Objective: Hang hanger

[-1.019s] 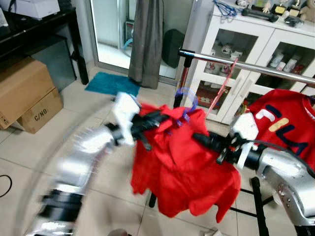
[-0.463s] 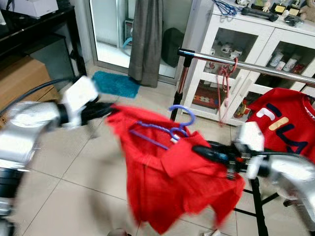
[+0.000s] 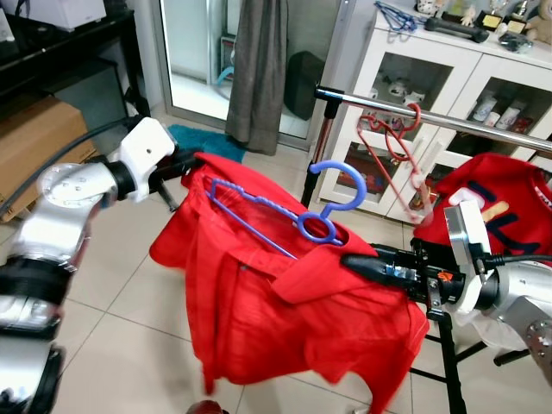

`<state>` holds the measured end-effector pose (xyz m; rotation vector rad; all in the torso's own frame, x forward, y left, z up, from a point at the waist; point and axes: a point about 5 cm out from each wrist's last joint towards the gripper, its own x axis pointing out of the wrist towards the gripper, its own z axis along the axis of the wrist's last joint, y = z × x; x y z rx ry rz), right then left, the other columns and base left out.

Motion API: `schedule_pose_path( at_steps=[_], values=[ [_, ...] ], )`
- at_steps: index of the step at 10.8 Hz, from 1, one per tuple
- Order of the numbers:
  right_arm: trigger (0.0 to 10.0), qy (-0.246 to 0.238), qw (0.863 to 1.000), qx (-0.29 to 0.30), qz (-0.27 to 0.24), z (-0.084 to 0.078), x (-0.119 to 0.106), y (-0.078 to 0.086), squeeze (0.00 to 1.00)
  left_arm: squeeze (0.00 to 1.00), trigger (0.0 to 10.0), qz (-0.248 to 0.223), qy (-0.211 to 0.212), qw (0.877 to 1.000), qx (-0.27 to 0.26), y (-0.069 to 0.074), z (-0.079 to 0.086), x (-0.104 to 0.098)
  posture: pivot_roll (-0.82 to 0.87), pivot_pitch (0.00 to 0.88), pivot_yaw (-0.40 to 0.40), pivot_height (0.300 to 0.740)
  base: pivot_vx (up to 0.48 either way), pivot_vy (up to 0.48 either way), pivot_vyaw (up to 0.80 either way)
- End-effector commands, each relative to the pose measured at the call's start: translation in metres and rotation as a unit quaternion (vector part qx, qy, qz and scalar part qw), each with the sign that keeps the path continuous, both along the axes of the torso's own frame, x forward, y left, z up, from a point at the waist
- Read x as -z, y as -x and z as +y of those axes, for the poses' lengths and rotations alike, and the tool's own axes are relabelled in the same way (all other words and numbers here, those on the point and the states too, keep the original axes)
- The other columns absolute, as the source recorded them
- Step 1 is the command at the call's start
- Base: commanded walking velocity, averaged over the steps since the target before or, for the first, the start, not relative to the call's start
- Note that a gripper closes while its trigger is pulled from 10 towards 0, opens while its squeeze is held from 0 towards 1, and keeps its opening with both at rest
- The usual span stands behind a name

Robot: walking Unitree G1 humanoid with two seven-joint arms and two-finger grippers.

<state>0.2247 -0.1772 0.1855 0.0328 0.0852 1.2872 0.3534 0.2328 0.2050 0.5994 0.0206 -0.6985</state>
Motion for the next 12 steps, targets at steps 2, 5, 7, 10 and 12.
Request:
schedule_pose_path(
  at_steps=[2, 5, 7, 10, 12],
  values=[
    [10.0, -0.002, 1.0, -0.003, 0.011, -0.025, -0.006, 0.01, 0.0, 0.0, 0.0, -0.009, 0.012, 0.966, -0.26, 0.005, 0.093, 0.0, 0.14, 0.0, -0.109, 0.74, 0.0, 0.0, 0.0],
    [10.0, 0.01, 0.999, 0.047, 0.015, -0.035, -0.004, 0.0, 0.0, 0.0, 0.0, 0.021, 0.095, 0.969, -0.229, 0.008, 0.091, 0.014, 0.14, 0.0, -0.109, 0.74, 0.0, 0.0, 0.0],
    [10.0, -0.006, 0.997, 0.079, 0.002, -0.026, -0.006, -0.011, 0.0, 0.0, 0.0, 0.034, 0.109, 0.982, -0.151, 0.005, 0.064, 0.023, 0.14, 0.0, -0.109, 0.74, 0.0, 0.0, 0.0],
    [10.0, 0.008, 0.991, 0.132, -0.023, -0.01, -0.001, -0.031, 0.0, 0.61, 10.0, 0.02, 0.14, 0.988, -0.06, 0.007, 0.022, 0.025, 0.13, 0.0, -0.1, 0.74, 0.0, 0.0, 0.0],
    [10.0, 0.077, 0.983, 0.16, -0.04, -0.009, 0.006, -0.042, 0.0, 1.0, 10.0, 0.084, 0.176, 0.973, 0.125, 0.041, -0.013, 0.001, 0.14, 0.0, -0.113, 0.74, 0.0, 0.0, 0.0]
  ],
)
